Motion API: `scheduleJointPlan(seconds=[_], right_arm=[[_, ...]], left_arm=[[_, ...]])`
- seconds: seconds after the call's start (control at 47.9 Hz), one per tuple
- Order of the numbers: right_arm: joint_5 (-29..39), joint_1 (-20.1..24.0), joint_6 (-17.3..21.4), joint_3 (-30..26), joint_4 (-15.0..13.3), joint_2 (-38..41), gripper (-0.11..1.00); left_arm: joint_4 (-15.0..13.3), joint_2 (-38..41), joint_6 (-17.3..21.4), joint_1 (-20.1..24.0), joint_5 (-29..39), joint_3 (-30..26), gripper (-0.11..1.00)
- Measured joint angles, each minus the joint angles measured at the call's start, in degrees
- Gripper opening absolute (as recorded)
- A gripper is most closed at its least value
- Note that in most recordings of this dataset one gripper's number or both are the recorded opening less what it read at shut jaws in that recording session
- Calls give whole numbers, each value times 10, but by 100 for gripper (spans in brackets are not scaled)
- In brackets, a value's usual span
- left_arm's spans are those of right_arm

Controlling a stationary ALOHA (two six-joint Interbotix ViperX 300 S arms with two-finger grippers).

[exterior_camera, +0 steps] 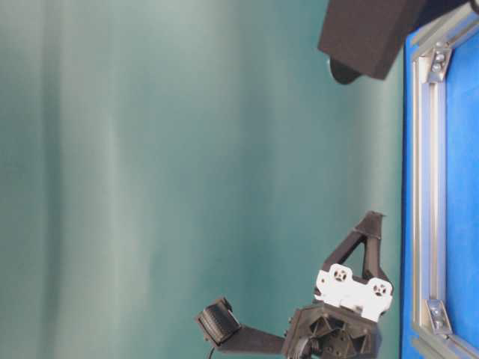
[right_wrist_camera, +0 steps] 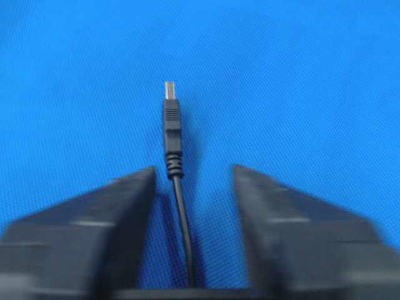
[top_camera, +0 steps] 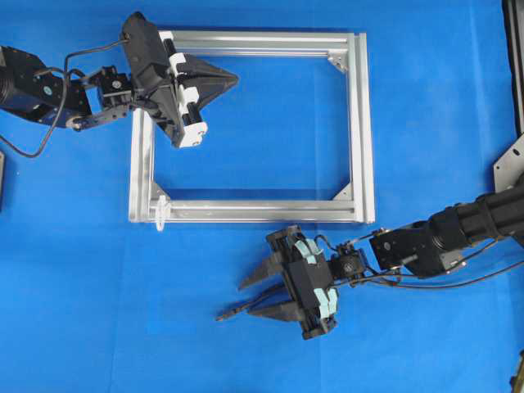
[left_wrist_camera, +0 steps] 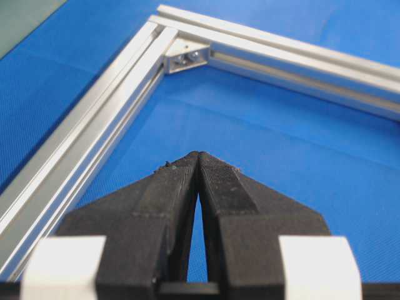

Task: Insert the wire through the string loop located on the left side.
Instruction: 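Close the right gripper on the cable just behind the USB plug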

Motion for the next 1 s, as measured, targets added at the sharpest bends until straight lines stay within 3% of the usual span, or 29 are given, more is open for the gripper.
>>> scheduleJointPlan(seconds=[0.084,0.146,0.606,1.003], right_arm=[[-1,0,-1,0,-1,2,10],[-1,0,-1,1,-1,0,3],[2,0,-4,2,-5,-2,3],[128,0,-6,3,-11,-135,3]], left_arm=[[0,0,-1,0,0,0,0],[0,0,-1,0,0,0,0],[0,0,0,0,0,1,0],[0,0,-1,0,0,1,0]])
